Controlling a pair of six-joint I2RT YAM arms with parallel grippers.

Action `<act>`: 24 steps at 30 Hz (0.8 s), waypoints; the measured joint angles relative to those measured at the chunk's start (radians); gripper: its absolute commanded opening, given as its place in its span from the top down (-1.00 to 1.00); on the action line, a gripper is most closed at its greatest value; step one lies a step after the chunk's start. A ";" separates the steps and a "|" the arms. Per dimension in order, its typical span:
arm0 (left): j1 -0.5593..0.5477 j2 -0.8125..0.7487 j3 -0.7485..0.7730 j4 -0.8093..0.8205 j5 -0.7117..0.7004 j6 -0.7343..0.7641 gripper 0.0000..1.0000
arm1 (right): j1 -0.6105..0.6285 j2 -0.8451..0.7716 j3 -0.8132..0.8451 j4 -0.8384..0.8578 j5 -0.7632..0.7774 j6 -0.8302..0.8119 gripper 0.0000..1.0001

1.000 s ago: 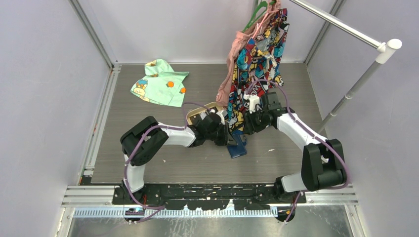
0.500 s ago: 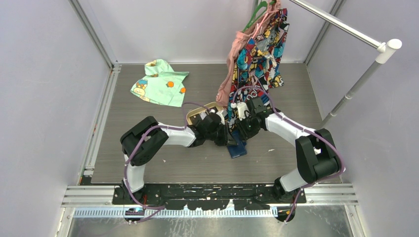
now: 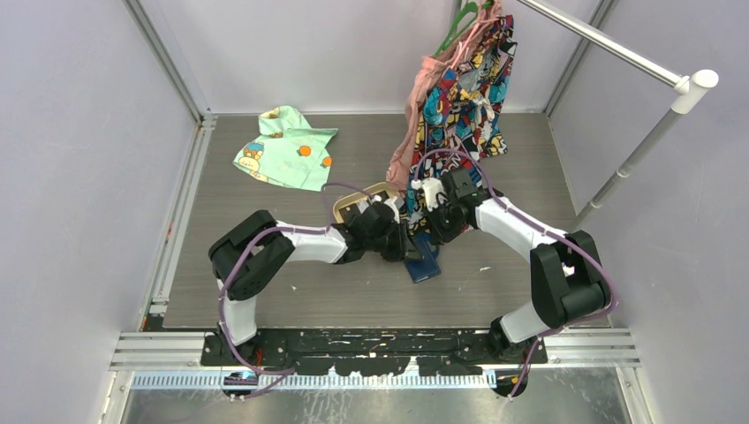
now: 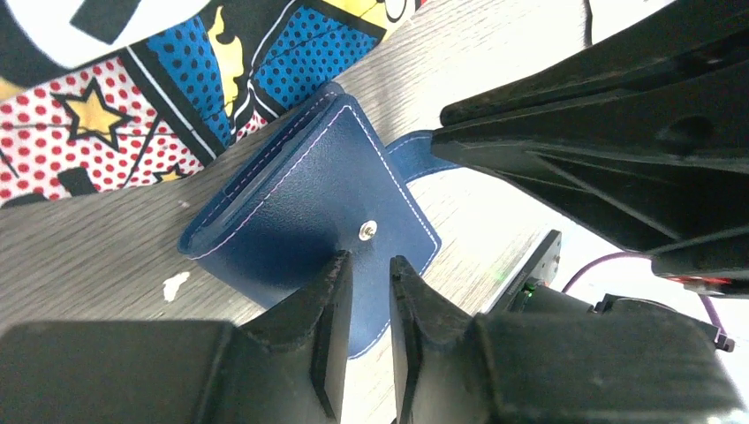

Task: Put the credit cards into the card holder
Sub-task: Close the card holder at the center of the board.

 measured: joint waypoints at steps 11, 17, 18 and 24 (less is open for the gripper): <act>0.014 -0.073 -0.053 -0.063 -0.048 0.011 0.61 | 0.045 0.085 0.085 0.013 -0.122 -0.079 0.98; 0.031 -0.124 -0.080 -0.114 -0.076 0.031 0.64 | 0.089 0.105 0.085 0.018 -0.151 -0.090 0.82; 0.034 -0.129 -0.082 -0.119 -0.079 0.032 0.66 | 0.090 0.106 0.085 0.019 -0.154 -0.089 0.77; 0.053 -0.128 -0.080 -0.124 -0.082 0.043 0.79 | 0.070 0.107 0.085 0.021 -0.171 -0.075 0.55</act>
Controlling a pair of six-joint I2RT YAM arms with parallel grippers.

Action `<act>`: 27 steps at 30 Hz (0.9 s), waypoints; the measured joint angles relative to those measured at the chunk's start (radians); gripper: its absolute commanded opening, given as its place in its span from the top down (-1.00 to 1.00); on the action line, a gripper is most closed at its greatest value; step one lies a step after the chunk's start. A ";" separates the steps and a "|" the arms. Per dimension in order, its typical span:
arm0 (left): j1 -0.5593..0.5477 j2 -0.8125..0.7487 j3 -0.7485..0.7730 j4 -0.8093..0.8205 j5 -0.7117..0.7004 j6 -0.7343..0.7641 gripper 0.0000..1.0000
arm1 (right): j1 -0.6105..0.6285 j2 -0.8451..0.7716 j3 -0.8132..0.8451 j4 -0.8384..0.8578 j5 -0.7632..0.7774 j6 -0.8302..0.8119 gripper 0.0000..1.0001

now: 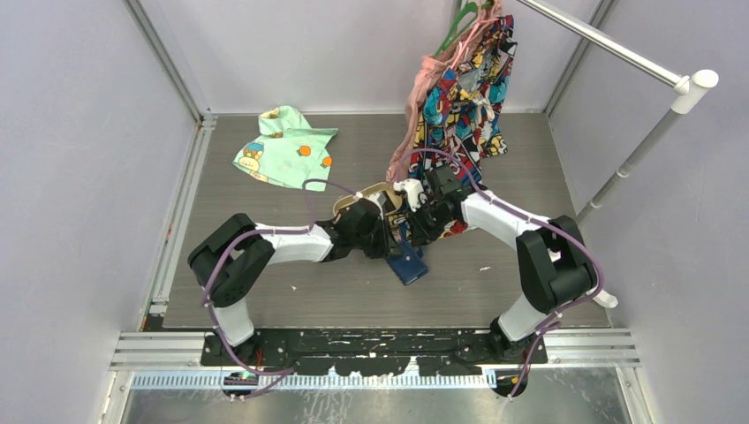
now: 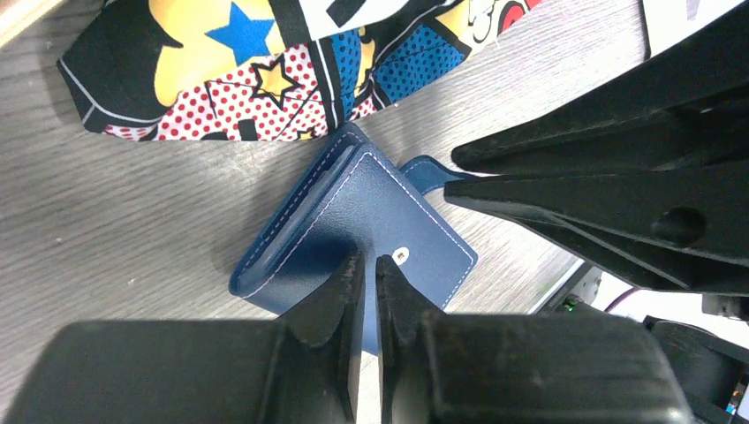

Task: Put the credit cards into the card holder
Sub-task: Close the card holder at the center of the board.

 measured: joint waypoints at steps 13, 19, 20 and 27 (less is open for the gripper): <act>0.002 0.024 0.010 -0.003 0.001 0.012 0.82 | -0.060 -0.032 -0.001 -0.005 -0.003 0.016 0.38; 0.002 0.024 0.010 -0.003 0.004 0.012 0.82 | -0.060 -0.026 -0.001 -0.028 -0.003 0.013 0.41; 0.002 0.024 0.010 -0.003 0.005 0.012 0.82 | -0.060 -0.023 0.000 -0.034 -0.003 0.011 0.41; 0.003 0.024 0.010 -0.003 0.007 0.012 0.82 | -0.070 -0.020 0.000 -0.073 -0.019 -0.012 0.41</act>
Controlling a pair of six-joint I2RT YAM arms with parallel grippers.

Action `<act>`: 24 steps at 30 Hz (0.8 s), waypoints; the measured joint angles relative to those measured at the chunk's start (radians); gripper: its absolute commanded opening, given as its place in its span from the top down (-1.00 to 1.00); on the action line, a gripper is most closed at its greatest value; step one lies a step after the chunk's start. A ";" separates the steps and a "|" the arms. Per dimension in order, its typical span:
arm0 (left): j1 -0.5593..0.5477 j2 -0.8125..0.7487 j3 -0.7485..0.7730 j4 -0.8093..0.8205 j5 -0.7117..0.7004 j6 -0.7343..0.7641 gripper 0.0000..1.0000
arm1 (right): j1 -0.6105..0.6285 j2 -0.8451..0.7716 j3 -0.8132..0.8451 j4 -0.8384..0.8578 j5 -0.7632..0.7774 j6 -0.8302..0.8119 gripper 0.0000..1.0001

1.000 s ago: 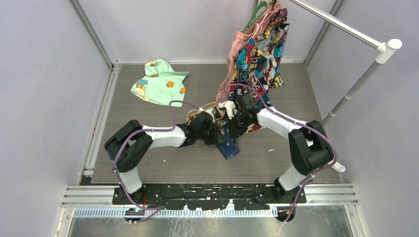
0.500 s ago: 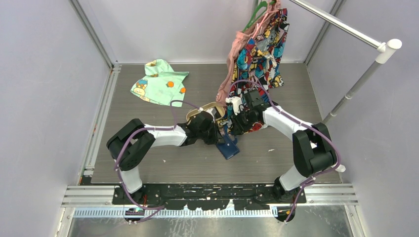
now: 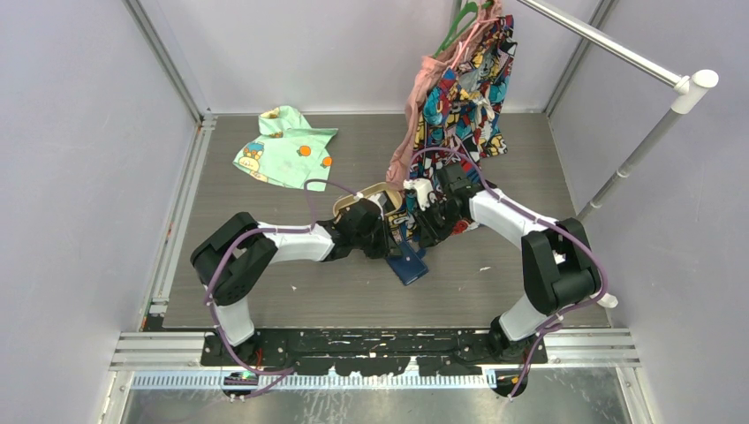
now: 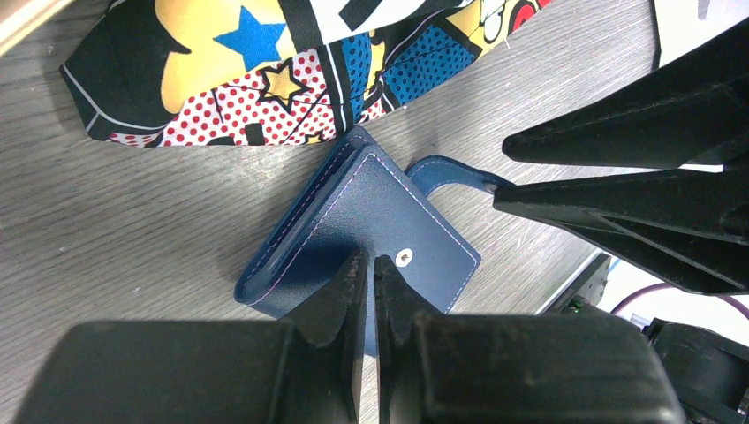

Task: Put the credit cards into the card holder
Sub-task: Close the card holder at the center of the board.

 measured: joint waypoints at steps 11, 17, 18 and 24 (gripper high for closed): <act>0.000 0.001 0.000 0.000 0.001 0.000 0.83 | -0.010 0.000 0.000 -0.025 -0.010 -0.011 0.49; 0.000 0.002 0.000 0.001 0.002 0.000 0.83 | -0.017 0.000 0.000 -0.042 -0.010 -0.018 0.45; 0.000 0.002 0.000 0.001 0.001 0.000 0.83 | -0.018 0.000 0.000 -0.045 -0.010 -0.019 0.45; 0.000 0.002 0.000 0.001 0.002 0.000 0.83 | -0.027 0.000 0.000 -0.050 -0.010 -0.022 0.59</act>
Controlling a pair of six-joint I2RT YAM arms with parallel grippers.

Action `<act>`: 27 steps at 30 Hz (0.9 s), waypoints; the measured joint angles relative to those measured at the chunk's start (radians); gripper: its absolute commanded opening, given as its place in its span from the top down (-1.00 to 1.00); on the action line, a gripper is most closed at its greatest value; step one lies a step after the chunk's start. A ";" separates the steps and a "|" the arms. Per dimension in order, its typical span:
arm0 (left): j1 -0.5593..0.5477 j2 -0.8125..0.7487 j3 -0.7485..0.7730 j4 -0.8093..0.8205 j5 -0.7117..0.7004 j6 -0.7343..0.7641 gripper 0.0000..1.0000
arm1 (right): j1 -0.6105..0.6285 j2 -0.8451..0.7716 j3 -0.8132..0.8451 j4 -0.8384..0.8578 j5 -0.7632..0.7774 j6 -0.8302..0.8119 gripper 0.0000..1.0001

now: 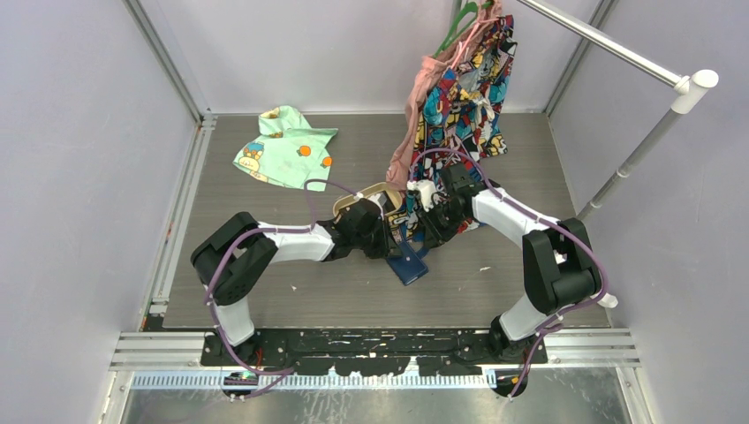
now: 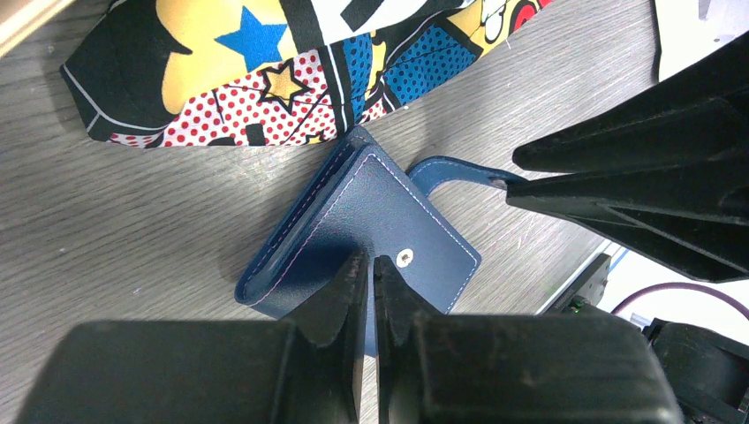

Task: Put the credit cards into the card holder
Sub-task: Close the card holder at the center of the board.

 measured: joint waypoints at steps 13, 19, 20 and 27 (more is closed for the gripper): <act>0.002 0.002 0.000 0.001 0.005 -0.001 0.84 | -0.005 0.000 0.010 -0.017 -0.053 -0.003 0.98; 0.004 0.014 0.000 0.025 0.027 -0.017 0.85 | -0.006 0.005 0.049 -0.022 -0.083 -0.002 0.98; 0.004 0.015 0.000 0.029 0.032 -0.023 0.85 | -0.006 0.011 0.063 -0.020 -0.086 -0.002 0.98; 0.004 0.019 0.000 0.040 0.051 -0.037 0.86 | 0.009 0.025 0.087 -0.007 -0.086 -0.013 0.98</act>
